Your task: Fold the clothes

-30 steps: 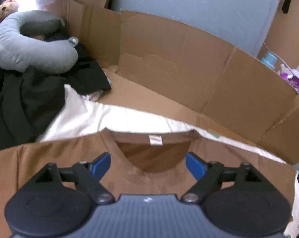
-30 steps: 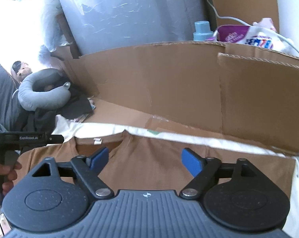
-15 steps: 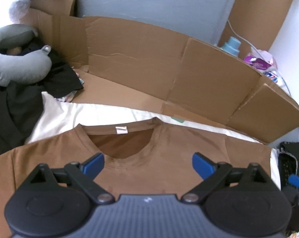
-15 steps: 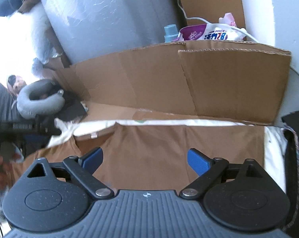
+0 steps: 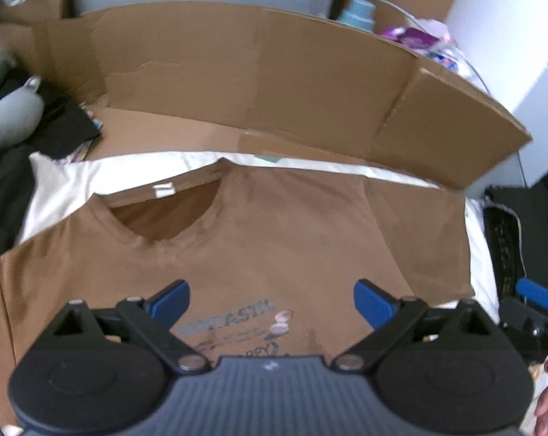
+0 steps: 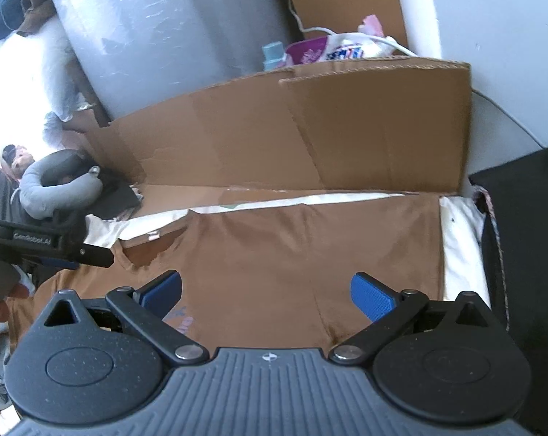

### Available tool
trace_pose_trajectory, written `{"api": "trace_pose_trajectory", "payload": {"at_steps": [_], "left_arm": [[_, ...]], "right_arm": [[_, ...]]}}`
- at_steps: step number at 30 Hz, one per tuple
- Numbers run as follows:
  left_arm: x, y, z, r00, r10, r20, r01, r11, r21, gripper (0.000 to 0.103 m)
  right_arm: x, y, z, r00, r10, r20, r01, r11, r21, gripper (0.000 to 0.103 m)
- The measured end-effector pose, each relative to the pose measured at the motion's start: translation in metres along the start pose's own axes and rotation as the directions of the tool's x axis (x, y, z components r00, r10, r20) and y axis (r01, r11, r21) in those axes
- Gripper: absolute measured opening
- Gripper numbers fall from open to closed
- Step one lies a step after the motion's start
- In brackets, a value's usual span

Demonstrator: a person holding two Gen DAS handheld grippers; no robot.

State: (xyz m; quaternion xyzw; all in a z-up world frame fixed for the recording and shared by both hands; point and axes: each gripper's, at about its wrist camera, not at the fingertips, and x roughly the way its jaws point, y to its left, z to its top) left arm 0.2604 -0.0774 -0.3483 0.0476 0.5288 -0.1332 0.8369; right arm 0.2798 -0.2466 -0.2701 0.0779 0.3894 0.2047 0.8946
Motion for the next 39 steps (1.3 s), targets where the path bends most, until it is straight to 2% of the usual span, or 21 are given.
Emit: {"api": "trace_pose_trajectory", "payload": {"at_steps": [5, 8, 14, 19, 26, 30, 34, 37, 39], "left_arm": [[0.012, -0.014, -0.002, 1.0, -0.007, -0.013, 0.007, 1.0, 0.021, 0.1], [0.022, -0.021, -0.002, 1.0, 0.017, -0.02, -0.016, 0.999, 0.039, 0.1], [0.036, -0.03, -0.003, 1.0, 0.007, -0.016, -0.007, 1.0, 0.031, 0.102], [0.049, -0.044, -0.002, 0.999, -0.039, -0.025, 0.04, 0.998, 0.04, 0.103], [0.068, -0.075, -0.001, 0.994, -0.096, -0.044, 0.1, 0.987, 0.124, 0.103], [0.079, -0.087, -0.003, 0.99, -0.123, -0.062, 0.13, 0.983, 0.128, 0.103], [0.088, -0.103, -0.006, 0.986, -0.153, -0.063, 0.161, 0.977, 0.141, 0.103], [0.092, -0.116, -0.009, 0.98, -0.189, -0.06, 0.196, 0.969, 0.15, 0.103], [0.092, -0.123, -0.011, 0.974, -0.218, -0.06, 0.225, 0.96, 0.167, 0.102]], "right_arm": [[0.002, -0.008, -0.011, 0.999, 0.001, -0.034, 0.0, 1.0, 0.013, 0.102], [0.002, -0.012, -0.02, 0.999, -0.007, -0.044, 0.008, 1.0, 0.02, 0.102], [0.002, -0.027, -0.031, 0.999, -0.024, -0.046, 0.027, 0.998, 0.048, 0.102], [0.003, -0.039, -0.038, 0.998, -0.046, -0.05, 0.05, 0.996, 0.076, 0.102], [0.005, -0.058, -0.05, 0.993, -0.095, -0.064, 0.102, 0.988, 0.115, 0.102], [0.006, -0.068, -0.055, 0.992, -0.105, -0.074, 0.115, 0.984, 0.138, 0.102], [0.004, -0.075, -0.062, 0.991, -0.127, -0.048, 0.132, 0.983, 0.127, 0.102], [0.007, -0.084, -0.066, 0.991, -0.121, -0.059, 0.129, 0.978, 0.163, 0.1], [0.01, -0.09, -0.07, 0.991, -0.116, -0.063, 0.126, 0.974, 0.188, 0.094]]}}
